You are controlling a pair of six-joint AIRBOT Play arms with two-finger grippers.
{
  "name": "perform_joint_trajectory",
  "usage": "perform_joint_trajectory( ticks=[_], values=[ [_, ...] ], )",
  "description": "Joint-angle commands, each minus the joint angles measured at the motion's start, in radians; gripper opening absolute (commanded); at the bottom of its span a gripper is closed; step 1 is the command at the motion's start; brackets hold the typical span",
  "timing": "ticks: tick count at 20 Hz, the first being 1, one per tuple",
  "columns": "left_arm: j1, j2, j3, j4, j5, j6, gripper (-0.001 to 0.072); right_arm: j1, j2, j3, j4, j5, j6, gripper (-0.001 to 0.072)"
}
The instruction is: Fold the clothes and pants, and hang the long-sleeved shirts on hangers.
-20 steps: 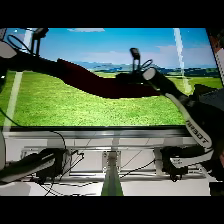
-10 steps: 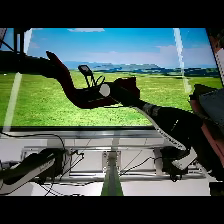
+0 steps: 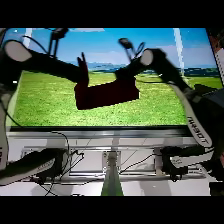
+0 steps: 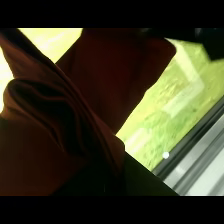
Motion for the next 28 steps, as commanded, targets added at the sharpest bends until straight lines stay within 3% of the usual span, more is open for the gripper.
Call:
perform_joint_trajectory(
  ticks=[1,3,4,5,6,7,8,9,10,11,14,18,19,24,25,27,28],
  values=[
    [-0.240,-0.100,0.000,-0.034,0.397,-0.100,0.0027,-0.233,0.089,0.001,-0.106,0.156,-0.002,0.0016],
    [-0.370,-0.174,0.000,-0.068,0.661,-0.100,0.0027,-0.341,0.105,0.001,-0.108,0.196,-0.002,0.0016],
    [-0.424,-0.215,0.000,-0.058,0.779,-0.085,0.0061,-0.385,0.105,0.000,-0.108,0.216,-0.002,0.0017],
    [-0.461,-0.256,0.000,-0.016,0.871,-0.065,0.0277,-0.425,0.105,-0.004,-0.103,0.234,0.003,0.0017],
    [-0.486,-0.295,0.000,0.011,0.935,-0.067,0.0610,-0.454,0.105,-0.009,-0.086,0.251,0.015,0.0017],
    [-0.495,-0.324,0.000,0.007,0.947,-0.077,0.0698,-0.479,0.105,-0.016,-0.055,0.256,0.039,0.0018],
    [-0.496,-0.343,0.000,0.008,0.930,-0.116,0.0698,-0.496,0.105,-0.025,-0.013,0.254,0.047,0.0075],
    [-0.487,-0.350,0.000,0.008,0.907,-0.165,0.0699,-0.501,0.104,-0.035,0.016,0.245,0.045,0.0247],
    [-0.470,-0.347,0.000,0.008,0.872,-0.195,0.0699,-0.501,0.102,-0.046,0.023,0.225,0.040,0.0471],
    [-0.448,-0.337,0.000,0.009,0.822,-0.194,0.0699,-0.500,0.095,-0.064,0.035,0.196,0.015,0.0540],
    [-0.352,-0.276,0.000,0.101,0.598,-0.193,0.0699,-0.501,0.011,-0.106,0.103,0.184,-0.070,0.0542],
    [-0.209,-0.166,0.000,0.225,0.324,-0.194,0.0698,-0.491,-0.194,-0.106,0.393,0.245,-0.211,0.0588],
    [-0.179,-0.142,0.000,0.225,0.291,-0.194,0.0698,-0.481,-0.237,-0.106,0.430,0.255,-0.220,0.0641],
    [-0.039,-0.032,0.000,0.225,0.254,-0.193,0.0698,-0.346,-0.348,-0.106,0.475,0.219,-0.217,0.0641],
    [-0.008,-0.009,0.000,0.226,0.253,-0.193,0.0698,-0.303,-0.348,-0.106,0.475,0.190,-0.218,0.0604],
    [0.050,0.033,0.000,0.258,0.233,-0.193,0.0698,-0.236,-0.348,-0.105,0.482,0.142,-0.217,0.0450],
    [0.077,0.056,0.000,0.306,0.206,-0.193,0.0698,-0.205,-0.348,-0.104,0.483,0.118,-0.216,0.0310]
  ],
)
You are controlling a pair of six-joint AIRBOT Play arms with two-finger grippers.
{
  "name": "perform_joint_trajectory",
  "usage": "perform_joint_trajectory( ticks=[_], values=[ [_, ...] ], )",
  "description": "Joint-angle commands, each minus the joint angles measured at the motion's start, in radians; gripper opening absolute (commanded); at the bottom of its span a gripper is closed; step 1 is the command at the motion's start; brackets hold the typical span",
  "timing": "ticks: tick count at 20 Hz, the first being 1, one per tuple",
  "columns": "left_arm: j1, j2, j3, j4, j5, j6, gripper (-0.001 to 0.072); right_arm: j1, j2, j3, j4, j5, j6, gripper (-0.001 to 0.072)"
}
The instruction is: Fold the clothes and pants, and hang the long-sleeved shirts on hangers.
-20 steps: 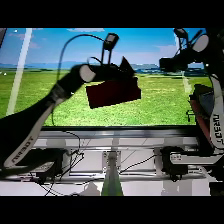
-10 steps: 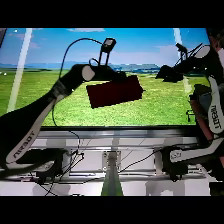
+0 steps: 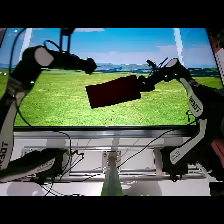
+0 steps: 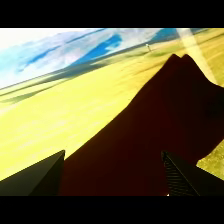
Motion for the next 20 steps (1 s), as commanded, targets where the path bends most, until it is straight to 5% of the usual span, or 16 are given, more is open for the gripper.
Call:
perform_joint_trajectory(
  ticks=[1,2,5,13,20],
  values=[
    [0.103,0.081,0.000,0.122,-0.094,0.000,0.0698,0.110,-0.014,0.004,0.026,-0.074,-0.006,0.0114],
    [0.124,0.103,0.000,0.175,-0.134,0.000,0.0698,0.124,-0.006,0.011,0.020,-0.079,-0.006,0.0033],
    [0.177,0.146,0.000,0.258,-0.181,0.000,0.0698,0.110,0.067,0.052,-0.049,-0.077,0.029,0.0017],
    [0.189,0.147,0.000,0.258,-0.180,0.000,0.0698,-0.148,0.639,0.067,-0.647,-0.058,0.508,0.0017],
    [0.189,0.147,0.000,0.258,-0.180,0.000,0.0697,-0.581,1.069,0.067,-1.196,0.294,0.683,0.0017]
  ],
)
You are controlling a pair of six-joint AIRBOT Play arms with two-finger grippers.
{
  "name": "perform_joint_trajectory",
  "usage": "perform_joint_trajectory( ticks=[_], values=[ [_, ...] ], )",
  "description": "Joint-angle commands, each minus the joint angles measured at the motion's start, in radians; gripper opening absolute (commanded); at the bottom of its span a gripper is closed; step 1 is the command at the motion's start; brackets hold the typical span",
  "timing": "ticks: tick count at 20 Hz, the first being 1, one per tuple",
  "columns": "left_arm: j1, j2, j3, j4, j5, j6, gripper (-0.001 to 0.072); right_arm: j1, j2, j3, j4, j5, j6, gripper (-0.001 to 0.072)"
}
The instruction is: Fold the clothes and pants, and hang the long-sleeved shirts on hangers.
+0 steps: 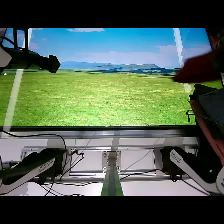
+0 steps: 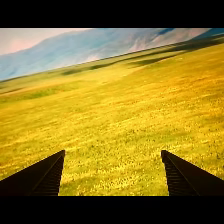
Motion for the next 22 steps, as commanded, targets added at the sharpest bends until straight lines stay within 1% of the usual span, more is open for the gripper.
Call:
perform_joint_trajectory(
  ticks=[1,3,4,6,7,8,9,10,11,12,13,15,17,20,22],
  values=[
    [0.001,0.000,0.000,0.001,-0.001,0.000,0.0698,-0.244,0.200,0.000,-0.333,0.171,0.111,0.0017],
    [0.001,0.000,0.000,0.000,-0.001,0.000,0.0698,-0.396,0.263,0.000,-0.344,0.146,0.111,0.0019],
    [0.001,0.000,0.000,0.000,-0.001,0.000,0.0698,-0.463,0.278,0.000,-0.339,0.132,0.112,0.0080],
    [0.001,0.000,0.000,0.000,-0.001,0.000,0.0698,-0.563,0.282,0.000,-0.314,0.163,0.103,0.0517],
    [0.001,0.000,0.000,0.001,-0.001,0.000,0.0698,-0.585,0.275,-0.002,-0.293,0.183,0.058,0.0533],
    [0.001,0.000,0.000,0.001,0.000,0.000,0.0698,-0.590,0.265,-0.003,-0.259,0.193,0.009,0.0527],
    [0.001,0.000,0.000,0.001,0.000,0.000,0.0697,-0.590,0.251,-0.003,-0.183,0.197,-0.018,0.0431],
    [0.001,0.000,0.000,0.000,-0.001,0.000,0.0697,-0.590,0.237,-0.003,-0.095,0.202,-0.043,0.0333],
    [0.001,0.000,0.000,0.001,-0.001,0.000,0.0697,-0.590,0.222,-0.003,-0.003,0.208,-0.050,0.0216],
    [0.001,0.000,0.000,0.000,-0.001,0.000,0.0698,-0.589,0.205,-0.003,0.109,0.212,-0.072,0.0049],
    [0.001,0.000,0.000,0.001,-0.001,0.000,0.0698,-0.572,0.188,-0.003,0.202,0.211,-0.097,0.0018],
    [0.001,0.000,0.000,0.000,0.000,0.000,0.0698,-0.488,0.161,-0.003,0.299,0.191,-0.137,0.0017],
    [0.001,0.000,0.000,0.000,0.000,0.000,0.0698,-0.328,0.137,-0.003,0.297,0.148,-0.150,0.0016],
    [0.001,0.000,0.000,0.001,-0.001,0.000,0.0697,-0.007,0.114,-0.009,0.264,0.001,-0.150,0.0016],
    [0.001,0.000,0.000,0.001,0.000,0.000,0.0697,0.220,0.097,-0.013,0.227,-0.094,-0.184,0.0016]
  ],
)
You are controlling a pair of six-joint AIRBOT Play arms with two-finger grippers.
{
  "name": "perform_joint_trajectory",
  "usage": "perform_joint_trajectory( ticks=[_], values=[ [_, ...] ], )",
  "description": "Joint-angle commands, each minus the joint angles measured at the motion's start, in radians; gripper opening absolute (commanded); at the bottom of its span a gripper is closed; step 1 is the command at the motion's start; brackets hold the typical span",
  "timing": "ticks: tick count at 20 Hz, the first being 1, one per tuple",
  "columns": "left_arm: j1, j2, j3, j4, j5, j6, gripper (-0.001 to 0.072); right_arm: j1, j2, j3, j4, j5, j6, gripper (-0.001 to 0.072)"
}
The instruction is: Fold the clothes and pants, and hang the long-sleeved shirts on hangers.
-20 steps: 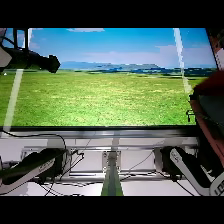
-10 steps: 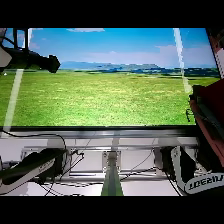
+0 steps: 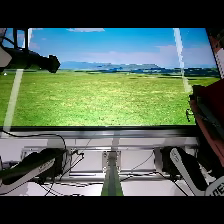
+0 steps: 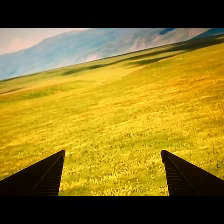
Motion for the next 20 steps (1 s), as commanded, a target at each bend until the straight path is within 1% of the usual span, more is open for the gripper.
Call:
perform_joint_trajectory(
  ticks=[1,3,5,8,13,20],
  values=[
    [0.001,0.000,0.000,0.000,0.000,0.000,0.0698,0.365,-0.035,-0.007,-0.027,-0.169,-0.085,0.0017],
    [0.001,0.000,0.000,0.000,0.000,0.000,0.0698,0.536,-0.071,-0.008,-0.069,-0.194,-0.179,0.0016],
    [0.001,0.000,0.000,0.000,0.000,0.000,0.0698,0.627,-0.109,-0.008,-0.130,-0.195,-0.220,0.0017],
    [0.001,0.000,0.000,0.000,0.000,0.000,0.0698,0.634,-0.159,-0.008,-0.141,-0.183,-0.222,0.0017],
    [0.001,0.000,0.000,0.000,0.000,0.000,0.0698,0.635,-0.196,-0.008,-0.128,-0.114,-0.222,0.0017],
    [0.001,0.000,0.000,0.000,0.000,0.000,0.0698,0.635,-0.196,-0.007,-0.103,-0.113,-0.221,0.0017]
  ],
)
